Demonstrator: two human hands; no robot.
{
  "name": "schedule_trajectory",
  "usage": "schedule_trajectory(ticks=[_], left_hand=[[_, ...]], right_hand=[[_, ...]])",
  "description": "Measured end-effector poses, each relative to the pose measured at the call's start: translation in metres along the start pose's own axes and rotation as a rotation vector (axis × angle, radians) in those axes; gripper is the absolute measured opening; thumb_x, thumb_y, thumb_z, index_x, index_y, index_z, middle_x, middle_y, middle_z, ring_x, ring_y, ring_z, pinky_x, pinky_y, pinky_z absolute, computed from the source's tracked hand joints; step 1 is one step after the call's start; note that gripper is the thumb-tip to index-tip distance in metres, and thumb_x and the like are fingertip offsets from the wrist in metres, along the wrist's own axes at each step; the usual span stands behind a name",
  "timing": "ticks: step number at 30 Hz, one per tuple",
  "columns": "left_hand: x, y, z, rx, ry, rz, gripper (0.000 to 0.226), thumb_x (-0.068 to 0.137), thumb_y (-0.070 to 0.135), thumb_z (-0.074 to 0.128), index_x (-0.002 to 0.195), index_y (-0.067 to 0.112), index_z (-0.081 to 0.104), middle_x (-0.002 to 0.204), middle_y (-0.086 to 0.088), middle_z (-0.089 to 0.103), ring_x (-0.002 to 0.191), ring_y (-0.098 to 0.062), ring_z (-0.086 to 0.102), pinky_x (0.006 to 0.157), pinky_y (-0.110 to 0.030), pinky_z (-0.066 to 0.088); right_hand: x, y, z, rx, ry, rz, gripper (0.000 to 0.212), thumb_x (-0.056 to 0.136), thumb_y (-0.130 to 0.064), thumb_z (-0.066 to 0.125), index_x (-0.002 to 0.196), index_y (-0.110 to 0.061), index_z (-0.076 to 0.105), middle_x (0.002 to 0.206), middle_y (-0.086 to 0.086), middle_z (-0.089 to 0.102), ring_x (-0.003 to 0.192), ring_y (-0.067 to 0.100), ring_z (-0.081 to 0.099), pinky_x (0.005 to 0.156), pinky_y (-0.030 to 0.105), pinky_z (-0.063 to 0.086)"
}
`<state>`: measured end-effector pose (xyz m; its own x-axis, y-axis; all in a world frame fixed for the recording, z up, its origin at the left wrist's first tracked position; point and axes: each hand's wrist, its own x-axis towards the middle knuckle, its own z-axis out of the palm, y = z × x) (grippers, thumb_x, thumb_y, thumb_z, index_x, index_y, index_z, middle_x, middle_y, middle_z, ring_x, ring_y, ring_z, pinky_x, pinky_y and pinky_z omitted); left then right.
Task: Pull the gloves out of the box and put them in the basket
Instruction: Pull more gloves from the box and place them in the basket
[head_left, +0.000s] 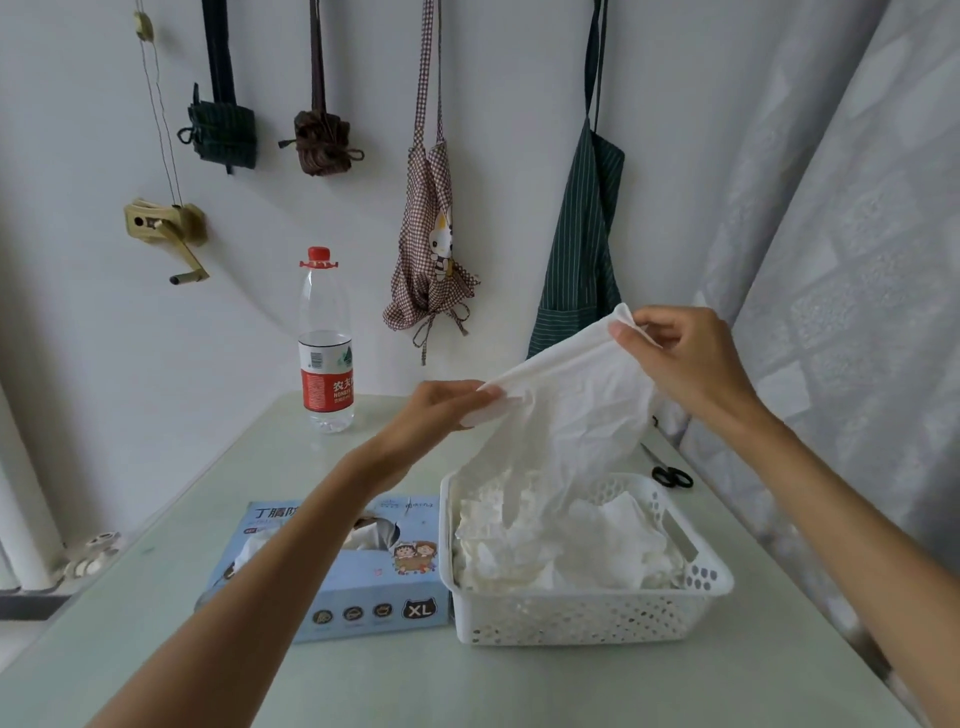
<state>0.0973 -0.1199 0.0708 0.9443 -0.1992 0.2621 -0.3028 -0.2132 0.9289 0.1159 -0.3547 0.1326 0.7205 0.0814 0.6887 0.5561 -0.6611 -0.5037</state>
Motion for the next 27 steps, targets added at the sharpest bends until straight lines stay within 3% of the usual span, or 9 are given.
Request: schedule_trajectory(ticks=[3,5,8,12,15,17,20,23,27], left_hand=[[0.003,0.005,0.004,0.034,0.026,-0.038,0.025,0.097,0.021,0.048,0.096,0.016,0.073,0.111,-0.008,0.068,0.107,-0.019,0.059,0.1,-0.035,0.044],[0.0,0.01,0.005,0.057,0.107,-0.049,0.024,0.096,0.016,0.045,0.093,0.009,0.068,0.112,-0.016,0.064,0.111,-0.029,0.055,0.101,-0.04,0.043],[-0.008,0.018,-0.001,0.055,0.315,-0.027,0.022,0.09,0.017,0.049,0.074,0.016,0.063,0.088,-0.004,0.063,0.089,-0.021,0.057,0.091,-0.037,0.045],[-0.01,0.02,-0.014,0.196,0.512,0.0,0.04,0.067,0.036,0.041,0.074,0.001,0.06,0.076,-0.009,0.059,0.075,-0.021,0.048,0.071,-0.033,0.036],[0.009,0.0,-0.008,0.418,0.403,-0.14,0.053,0.065,0.039,0.037,0.084,-0.003,0.063,0.082,-0.017,0.063,0.079,-0.027,0.055,0.073,-0.034,0.041],[0.026,-0.025,0.006,0.638,0.214,-0.25,0.056,0.064,0.041,0.033,0.091,0.006,0.068,0.099,-0.014,0.066,0.098,-0.033,0.057,0.09,-0.04,0.045],[0.047,-0.059,0.031,0.903,0.047,-0.307,0.043,0.089,0.042,0.039,0.113,0.022,0.068,0.12,-0.003,0.059,0.12,-0.031,0.043,0.1,-0.04,0.034],[0.06,-0.071,0.052,1.01,0.029,-0.232,0.029,0.094,0.035,0.051,0.119,0.031,0.064,0.124,-0.001,0.058,0.12,-0.026,0.039,0.093,-0.035,0.03],[0.075,-0.08,0.064,1.062,0.048,-0.149,0.025,0.091,0.036,0.058,0.114,0.032,0.067,0.115,0.002,0.063,0.114,-0.022,0.046,0.09,-0.032,0.031]], right_hand=[[-0.006,0.007,0.008,-0.008,0.077,0.019,0.028,0.091,-0.036,0.06,0.074,-0.014,0.066,0.065,0.01,0.065,0.062,0.025,0.06,0.059,0.037,0.047],[-0.014,0.004,0.016,-0.01,0.118,-0.012,0.031,0.093,-0.036,0.057,0.073,-0.013,0.064,0.062,0.01,0.063,0.06,0.028,0.058,0.057,0.039,0.047],[-0.026,-0.015,0.029,0.067,0.154,-0.065,0.038,0.095,-0.029,0.056,0.064,-0.007,0.05,0.048,0.001,0.04,0.046,0.012,0.031,0.048,0.029,0.028],[-0.037,-0.032,0.044,0.31,0.157,0.054,0.037,0.093,-0.026,0.057,0.071,0.003,0.055,0.047,-0.001,0.035,0.046,0.008,0.027,0.045,0.021,0.023],[-0.046,-0.003,0.054,0.378,0.084,0.275,0.039,0.091,-0.029,0.058,0.076,0.007,0.055,0.046,-0.007,0.032,0.047,0.007,0.029,0.048,0.021,0.025],[-0.058,0.029,0.059,0.288,0.019,0.421,0.034,0.09,-0.032,0.058,0.074,-0.002,0.061,0.043,-0.011,0.036,0.048,0.007,0.036,0.048,0.021,0.03],[-0.077,0.072,0.065,0.099,-0.078,0.543,0.026,0.09,-0.032,0.058,0.071,-0.015,0.064,0.04,-0.01,0.044,0.051,0.014,0.045,0.049,0.025,0.034],[-0.087,0.099,0.068,-0.073,-0.064,0.537,0.028,0.092,-0.033,0.057,0.067,-0.022,0.059,0.044,-0.01,0.046,0.05,0.014,0.047,0.05,0.026,0.033],[-0.09,0.113,0.067,-0.297,-0.062,0.439,0.023,0.094,-0.036,0.054,0.097,-0.017,0.065,0.078,0.002,0.064,0.077,0.026,0.062,0.061,0.029,0.039]])
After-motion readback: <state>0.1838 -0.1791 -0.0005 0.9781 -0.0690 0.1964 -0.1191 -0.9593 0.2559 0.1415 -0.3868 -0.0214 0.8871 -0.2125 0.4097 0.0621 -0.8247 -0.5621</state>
